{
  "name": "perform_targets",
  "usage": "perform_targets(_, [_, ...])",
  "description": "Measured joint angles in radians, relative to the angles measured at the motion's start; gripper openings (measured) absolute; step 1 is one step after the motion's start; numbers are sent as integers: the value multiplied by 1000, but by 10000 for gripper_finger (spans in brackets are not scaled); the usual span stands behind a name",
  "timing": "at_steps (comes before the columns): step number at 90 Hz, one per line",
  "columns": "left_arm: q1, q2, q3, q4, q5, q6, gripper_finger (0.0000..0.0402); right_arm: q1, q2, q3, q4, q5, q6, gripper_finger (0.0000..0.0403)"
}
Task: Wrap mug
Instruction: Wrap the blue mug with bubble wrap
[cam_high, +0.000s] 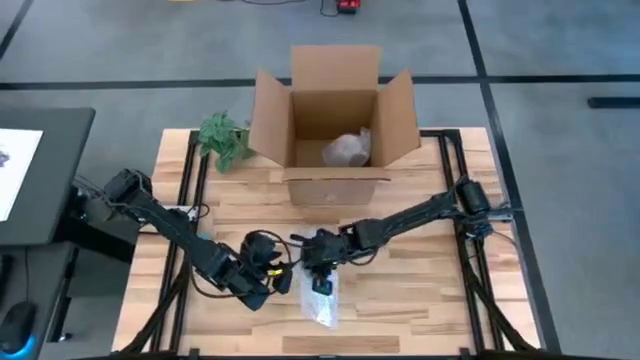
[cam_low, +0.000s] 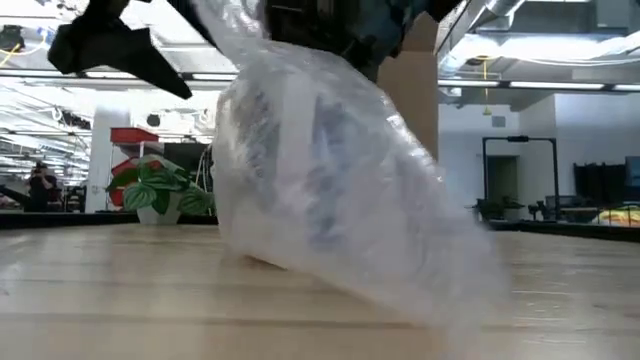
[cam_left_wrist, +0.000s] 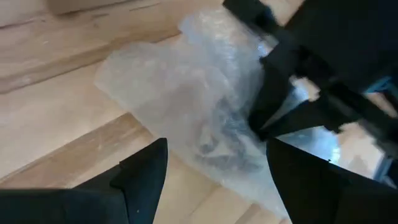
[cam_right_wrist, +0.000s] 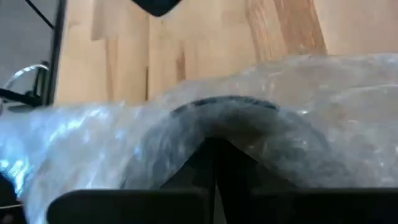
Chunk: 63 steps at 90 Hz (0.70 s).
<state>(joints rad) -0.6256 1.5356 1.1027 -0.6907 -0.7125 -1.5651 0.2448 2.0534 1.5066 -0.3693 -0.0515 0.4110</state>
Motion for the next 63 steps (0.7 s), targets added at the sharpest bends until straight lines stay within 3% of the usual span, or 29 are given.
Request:
perform_targets(26, [-39,4,-1,-49,31,-73,251,-2,127,177,-209,-21,-56,0])
perform_targets(63, [-126,4,0,-129,29,-149,251,-1,121,421,-483,-23,-114,0])
